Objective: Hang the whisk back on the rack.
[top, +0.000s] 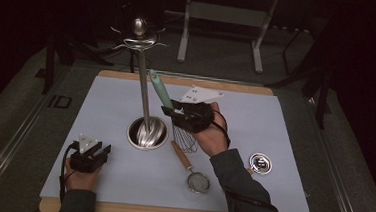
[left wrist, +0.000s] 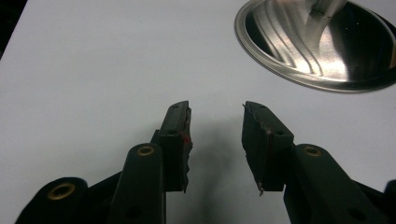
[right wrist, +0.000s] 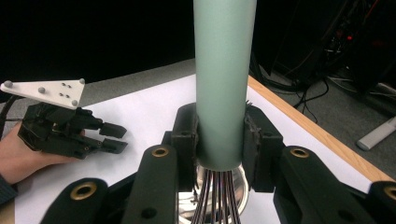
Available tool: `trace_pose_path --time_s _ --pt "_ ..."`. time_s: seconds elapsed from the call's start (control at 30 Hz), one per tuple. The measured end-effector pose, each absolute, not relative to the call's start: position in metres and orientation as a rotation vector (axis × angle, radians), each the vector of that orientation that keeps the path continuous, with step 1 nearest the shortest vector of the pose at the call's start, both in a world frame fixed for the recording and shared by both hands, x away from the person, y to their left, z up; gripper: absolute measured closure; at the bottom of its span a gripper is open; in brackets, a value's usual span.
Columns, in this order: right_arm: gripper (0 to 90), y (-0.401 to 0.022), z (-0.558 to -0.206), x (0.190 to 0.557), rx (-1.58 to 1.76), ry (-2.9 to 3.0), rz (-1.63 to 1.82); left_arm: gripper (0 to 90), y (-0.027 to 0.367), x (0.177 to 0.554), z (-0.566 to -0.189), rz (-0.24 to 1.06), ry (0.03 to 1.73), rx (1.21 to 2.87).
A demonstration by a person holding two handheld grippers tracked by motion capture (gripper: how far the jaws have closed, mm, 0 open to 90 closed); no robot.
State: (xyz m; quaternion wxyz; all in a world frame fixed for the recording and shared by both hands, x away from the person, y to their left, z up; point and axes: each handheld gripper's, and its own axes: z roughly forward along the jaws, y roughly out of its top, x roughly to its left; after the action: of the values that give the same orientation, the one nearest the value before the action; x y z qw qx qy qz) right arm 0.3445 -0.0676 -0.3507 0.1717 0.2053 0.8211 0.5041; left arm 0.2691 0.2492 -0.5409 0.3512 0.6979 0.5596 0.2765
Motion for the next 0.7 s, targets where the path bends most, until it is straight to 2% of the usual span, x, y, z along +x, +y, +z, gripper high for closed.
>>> trace_pose_path --time_s 0.7 --pt "69.0 -0.069 -0.332 0.343 0.401 2.304 1.436 61.9 0.249 0.269 -0.541 0.717 1.448 1.809"
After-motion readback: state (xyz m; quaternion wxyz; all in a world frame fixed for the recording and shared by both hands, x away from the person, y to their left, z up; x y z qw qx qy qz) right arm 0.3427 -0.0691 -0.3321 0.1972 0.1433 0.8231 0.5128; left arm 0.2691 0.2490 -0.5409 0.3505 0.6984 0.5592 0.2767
